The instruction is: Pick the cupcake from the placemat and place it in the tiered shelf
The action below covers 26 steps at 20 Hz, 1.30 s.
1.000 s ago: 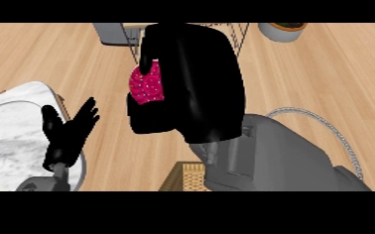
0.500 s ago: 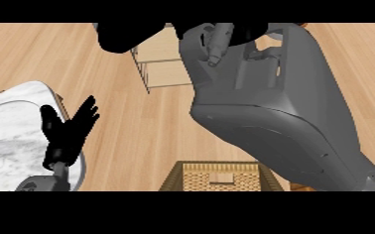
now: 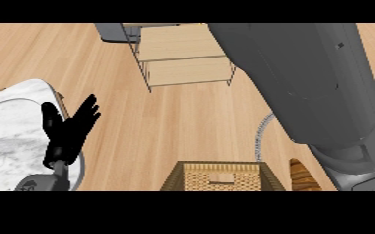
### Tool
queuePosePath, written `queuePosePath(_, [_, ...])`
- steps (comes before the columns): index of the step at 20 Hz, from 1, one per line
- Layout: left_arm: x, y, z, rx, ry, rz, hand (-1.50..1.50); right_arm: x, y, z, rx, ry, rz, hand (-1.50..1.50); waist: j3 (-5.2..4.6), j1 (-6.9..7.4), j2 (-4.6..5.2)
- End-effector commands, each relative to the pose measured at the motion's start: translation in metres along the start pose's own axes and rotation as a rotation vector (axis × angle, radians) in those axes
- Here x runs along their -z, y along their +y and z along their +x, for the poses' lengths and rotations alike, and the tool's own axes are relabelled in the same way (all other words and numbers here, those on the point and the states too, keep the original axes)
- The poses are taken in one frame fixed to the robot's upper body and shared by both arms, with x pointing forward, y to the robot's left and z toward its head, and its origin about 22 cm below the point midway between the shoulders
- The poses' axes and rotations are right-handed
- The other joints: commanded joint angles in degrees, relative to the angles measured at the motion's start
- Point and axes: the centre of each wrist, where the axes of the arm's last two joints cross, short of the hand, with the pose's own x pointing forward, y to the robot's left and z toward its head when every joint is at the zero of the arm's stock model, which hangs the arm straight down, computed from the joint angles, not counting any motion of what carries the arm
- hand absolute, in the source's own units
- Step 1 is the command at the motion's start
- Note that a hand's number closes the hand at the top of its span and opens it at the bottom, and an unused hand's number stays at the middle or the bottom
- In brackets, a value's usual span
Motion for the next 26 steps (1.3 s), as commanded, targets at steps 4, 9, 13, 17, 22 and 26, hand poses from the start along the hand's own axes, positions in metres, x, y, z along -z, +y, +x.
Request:
queuePosePath(4, [0.003,-0.001,-0.015,0.001,0.021,0.004,0.0,0.03,0.019,-0.012,-0.073,0.009,0.033,1.5,0.82,0.82,2.66])
queuePosePath(9, [0.0,0.007,-0.018,-0.011,0.01,-0.003,0.0,0.05,0.031,-0.026,-0.059,0.02,-0.001,1.5,0.8,1.48,2.87])
queuePosePath(13, [0.003,-0.007,-0.023,0.008,0.027,-0.003,0.0,0.058,0.045,-0.04,-0.081,-0.001,-0.008,1.5,0.82,1.12,2.89])
queuePosePath(17, [0.0,0.002,-0.005,-0.005,0.006,0.012,0.0,0.068,0.032,-0.039,-0.044,-0.012,-0.021,1.5,0.86,1.41,2.75])
queuePosePath(22, [-0.002,0.015,-0.001,0.005,0.022,-0.002,0.0,0.074,0.045,-0.051,-0.053,-0.046,0.004,1.5,0.86,1.58,2.73])
queuePosePath(26, [-0.001,0.009,-0.001,-0.004,0.027,0.013,0.0,0.072,0.028,-0.033,-0.044,-0.05,0.001,1.5,0.89,0.67,2.33])
